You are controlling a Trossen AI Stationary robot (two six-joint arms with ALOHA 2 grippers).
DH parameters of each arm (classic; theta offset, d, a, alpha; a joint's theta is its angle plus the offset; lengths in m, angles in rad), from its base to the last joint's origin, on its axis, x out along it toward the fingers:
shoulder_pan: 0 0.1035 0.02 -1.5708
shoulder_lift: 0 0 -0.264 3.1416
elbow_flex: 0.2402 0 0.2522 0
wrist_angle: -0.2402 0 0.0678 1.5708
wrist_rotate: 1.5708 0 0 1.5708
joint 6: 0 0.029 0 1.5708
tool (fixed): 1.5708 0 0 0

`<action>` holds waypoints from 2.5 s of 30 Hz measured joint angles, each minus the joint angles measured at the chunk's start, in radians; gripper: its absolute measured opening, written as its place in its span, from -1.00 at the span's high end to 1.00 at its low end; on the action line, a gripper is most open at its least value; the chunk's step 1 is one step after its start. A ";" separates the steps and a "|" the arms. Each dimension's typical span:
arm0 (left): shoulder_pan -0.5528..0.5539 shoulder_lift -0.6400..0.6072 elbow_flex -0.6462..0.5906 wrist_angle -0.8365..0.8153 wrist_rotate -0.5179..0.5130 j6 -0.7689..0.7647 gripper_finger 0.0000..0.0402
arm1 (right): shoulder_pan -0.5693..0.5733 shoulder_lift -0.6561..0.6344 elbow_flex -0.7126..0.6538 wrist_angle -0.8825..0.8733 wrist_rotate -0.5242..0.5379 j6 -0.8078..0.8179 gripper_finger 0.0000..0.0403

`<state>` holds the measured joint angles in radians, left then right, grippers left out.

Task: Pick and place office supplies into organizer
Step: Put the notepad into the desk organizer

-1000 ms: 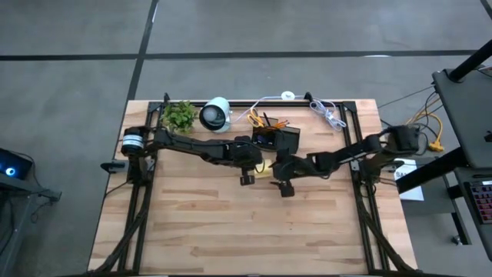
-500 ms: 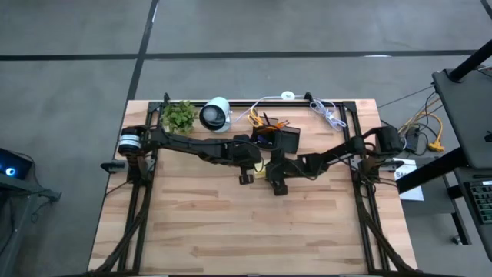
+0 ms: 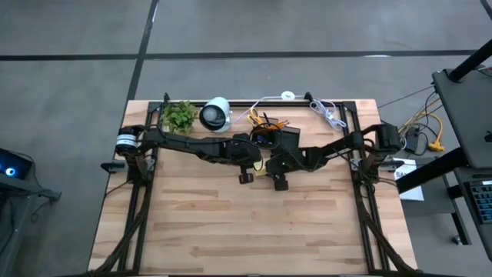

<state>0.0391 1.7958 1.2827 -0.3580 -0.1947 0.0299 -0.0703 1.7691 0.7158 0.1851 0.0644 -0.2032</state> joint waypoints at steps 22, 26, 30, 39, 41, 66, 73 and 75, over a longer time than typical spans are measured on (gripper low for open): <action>0.000 0.000 -0.012 -0.001 0.002 0.003 1.00 | -0.019 -0.098 -0.007 -0.163 0.007 0.076 0.95; 0.000 0.000 -0.014 -0.002 0.002 0.002 1.00 | -0.007 -0.196 -0.007 -0.237 0.017 0.102 0.95; 0.000 0.000 -0.014 -0.001 0.000 0.002 1.00 | 0.016 -0.305 -0.006 -0.287 0.027 0.138 0.95; 0.000 -0.010 -0.024 -0.001 -0.025 0.001 1.00 | 0.044 -0.521 -0.005 -0.466 0.185 0.167 0.96; 0.000 -0.016 -0.028 0.000 -0.027 -0.001 1.00 | 0.039 -0.539 -0.005 -0.482 0.233 0.133 0.96; 0.000 -0.204 -0.056 -0.078 -0.110 -0.051 1.00 | -0.143 -0.328 -0.019 -0.383 0.414 -0.145 0.96; 0.000 -0.222 -0.066 -0.097 -0.121 -0.051 1.00 | -0.182 -0.329 -0.019 -0.374 0.406 -0.195 0.96; 0.000 -0.223 -0.068 -0.095 -0.126 -0.051 1.00 | -0.184 -0.328 -0.019 -0.375 0.403 -0.206 0.96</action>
<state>0.0395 1.5726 1.2149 -0.4535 -0.3206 -0.0216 -0.2542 1.4410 0.6971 -0.1895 0.4678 -0.4094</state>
